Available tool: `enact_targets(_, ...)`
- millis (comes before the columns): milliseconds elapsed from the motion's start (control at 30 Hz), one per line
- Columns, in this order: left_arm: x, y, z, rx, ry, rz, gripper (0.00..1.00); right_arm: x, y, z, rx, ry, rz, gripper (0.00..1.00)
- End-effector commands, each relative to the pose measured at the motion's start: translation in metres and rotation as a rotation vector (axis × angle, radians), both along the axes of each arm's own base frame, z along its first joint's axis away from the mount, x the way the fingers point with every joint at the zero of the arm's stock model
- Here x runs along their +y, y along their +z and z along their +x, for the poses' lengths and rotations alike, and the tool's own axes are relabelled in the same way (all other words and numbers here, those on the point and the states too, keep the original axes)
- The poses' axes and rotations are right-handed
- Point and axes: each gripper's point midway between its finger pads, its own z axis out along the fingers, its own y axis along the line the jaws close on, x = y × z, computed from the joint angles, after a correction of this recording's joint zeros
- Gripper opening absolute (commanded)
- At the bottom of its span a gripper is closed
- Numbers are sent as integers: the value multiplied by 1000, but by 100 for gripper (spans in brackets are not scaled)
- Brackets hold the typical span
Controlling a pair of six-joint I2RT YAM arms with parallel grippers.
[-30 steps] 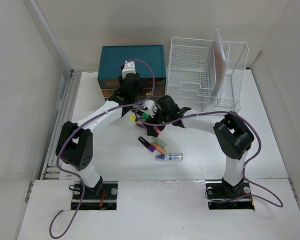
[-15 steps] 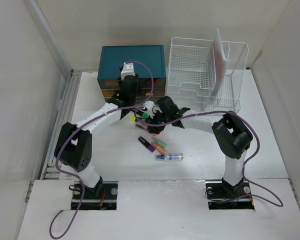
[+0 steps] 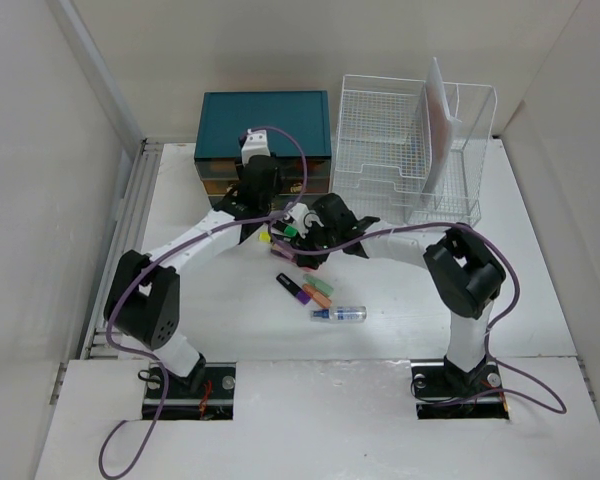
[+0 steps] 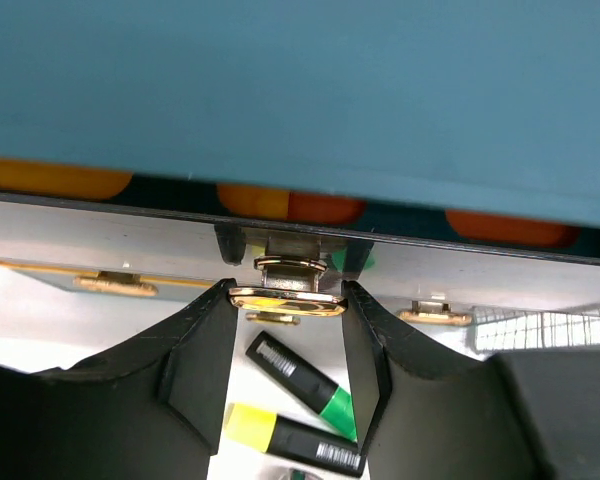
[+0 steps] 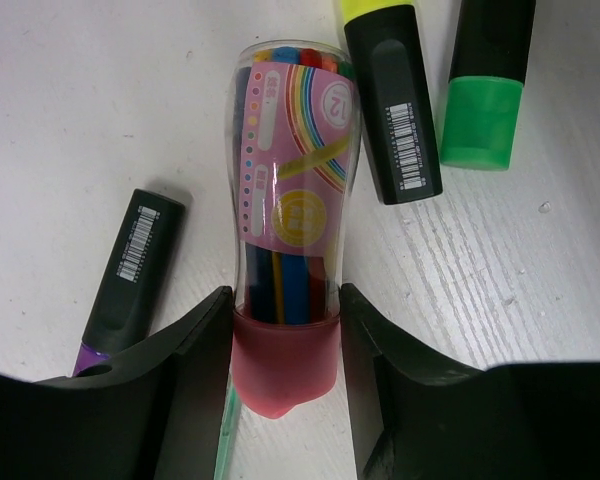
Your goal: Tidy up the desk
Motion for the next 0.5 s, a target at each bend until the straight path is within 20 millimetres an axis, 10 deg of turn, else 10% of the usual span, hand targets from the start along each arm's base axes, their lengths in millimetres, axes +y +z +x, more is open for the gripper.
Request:
enact_targets(0, 9, 33, -8, -77, 48, -32, 15, 1, 13, -1, -40, 1, 13, 4)
enact_targets(467, 2, 27, -35, -69, 27, -34, 15, -31, 47, -8, -141, -33, -34, 0)
